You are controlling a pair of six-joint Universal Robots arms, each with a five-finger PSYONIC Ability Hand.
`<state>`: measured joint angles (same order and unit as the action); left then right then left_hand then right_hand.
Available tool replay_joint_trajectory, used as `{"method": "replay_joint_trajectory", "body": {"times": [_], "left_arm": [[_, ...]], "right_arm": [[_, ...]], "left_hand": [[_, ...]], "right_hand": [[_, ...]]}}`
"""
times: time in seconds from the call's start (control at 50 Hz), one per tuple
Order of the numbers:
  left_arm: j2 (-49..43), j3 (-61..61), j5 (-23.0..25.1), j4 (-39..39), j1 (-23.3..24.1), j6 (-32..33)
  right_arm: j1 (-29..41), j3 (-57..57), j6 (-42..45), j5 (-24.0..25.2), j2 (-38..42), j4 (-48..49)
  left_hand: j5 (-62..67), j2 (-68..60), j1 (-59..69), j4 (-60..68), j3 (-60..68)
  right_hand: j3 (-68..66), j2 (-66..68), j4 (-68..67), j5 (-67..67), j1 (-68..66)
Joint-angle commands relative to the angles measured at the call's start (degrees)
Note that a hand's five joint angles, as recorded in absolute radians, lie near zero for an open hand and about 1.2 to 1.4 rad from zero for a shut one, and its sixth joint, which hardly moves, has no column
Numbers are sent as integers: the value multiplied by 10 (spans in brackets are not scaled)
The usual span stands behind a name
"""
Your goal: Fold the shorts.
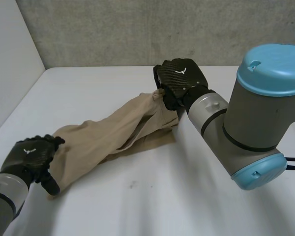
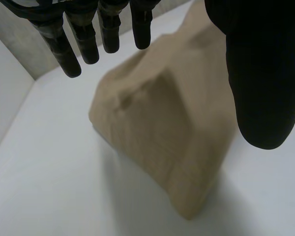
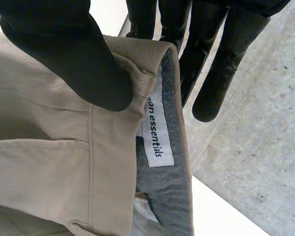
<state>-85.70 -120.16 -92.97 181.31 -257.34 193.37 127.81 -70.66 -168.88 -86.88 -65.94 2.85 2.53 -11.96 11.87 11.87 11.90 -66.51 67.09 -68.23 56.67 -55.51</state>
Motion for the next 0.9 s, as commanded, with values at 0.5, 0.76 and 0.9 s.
{"method": "replay_joint_trajectory", "body": {"times": [0.5,0.76,0.9], "left_arm": [[-30,110,-53,113,34,-9],[187,251,28,-12,27,53],[217,406,28,-53,34,31]], "right_arm": [[-28,-31,12,7,-28,-62],[-42,7,64,15,-180,-116],[-43,61,45,16,-281,-115]], "left_hand": [[675,-680,681,681,681],[675,-680,681,681,681],[675,-680,681,681,681]], "right_hand": [[-135,129,-118,133,-245],[-135,129,-118,133,-245],[-135,129,-118,133,-245]]}}
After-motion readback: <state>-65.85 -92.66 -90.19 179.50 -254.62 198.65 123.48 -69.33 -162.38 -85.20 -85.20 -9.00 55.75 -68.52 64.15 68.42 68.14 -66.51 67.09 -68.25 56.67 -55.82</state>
